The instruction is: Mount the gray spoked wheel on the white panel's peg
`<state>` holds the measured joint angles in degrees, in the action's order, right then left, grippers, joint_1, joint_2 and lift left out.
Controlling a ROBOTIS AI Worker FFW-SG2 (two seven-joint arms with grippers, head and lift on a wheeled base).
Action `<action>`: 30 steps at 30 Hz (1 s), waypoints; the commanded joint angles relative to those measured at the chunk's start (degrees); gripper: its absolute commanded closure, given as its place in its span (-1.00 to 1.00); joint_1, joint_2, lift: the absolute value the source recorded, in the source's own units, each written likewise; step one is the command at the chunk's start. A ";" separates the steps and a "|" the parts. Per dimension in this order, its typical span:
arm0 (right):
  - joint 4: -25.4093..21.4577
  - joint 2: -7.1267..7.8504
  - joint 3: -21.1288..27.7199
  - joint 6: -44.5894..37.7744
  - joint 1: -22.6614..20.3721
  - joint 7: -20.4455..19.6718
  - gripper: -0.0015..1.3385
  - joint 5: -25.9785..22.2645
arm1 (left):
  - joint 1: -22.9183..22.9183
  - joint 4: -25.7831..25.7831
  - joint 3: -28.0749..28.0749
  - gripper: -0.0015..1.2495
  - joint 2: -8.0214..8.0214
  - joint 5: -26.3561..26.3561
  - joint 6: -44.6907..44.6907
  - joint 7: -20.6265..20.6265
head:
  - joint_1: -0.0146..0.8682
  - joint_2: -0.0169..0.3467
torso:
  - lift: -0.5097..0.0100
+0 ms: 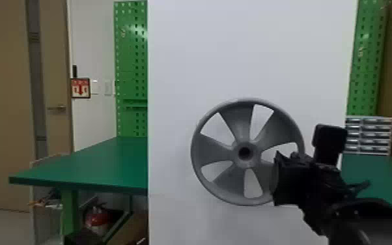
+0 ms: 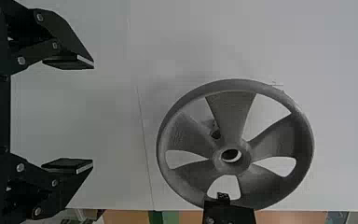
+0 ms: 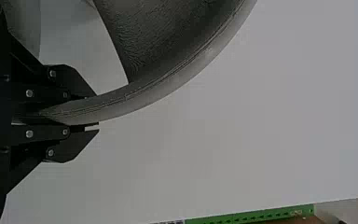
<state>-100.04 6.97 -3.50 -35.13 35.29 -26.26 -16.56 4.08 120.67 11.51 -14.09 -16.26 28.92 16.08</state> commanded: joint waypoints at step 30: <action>5.56 -0.56 2.44 1.73 2.06 2.18 0.80 -2.86 | -0.04 0.00 0.09 -0.20 -0.06 0.00 0.00 0.00 | -0.69 -0.95 | -0.59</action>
<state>-95.28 6.69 -1.53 -33.50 37.07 -23.98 -19.10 4.07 120.67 11.60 -14.15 -16.26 28.91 16.08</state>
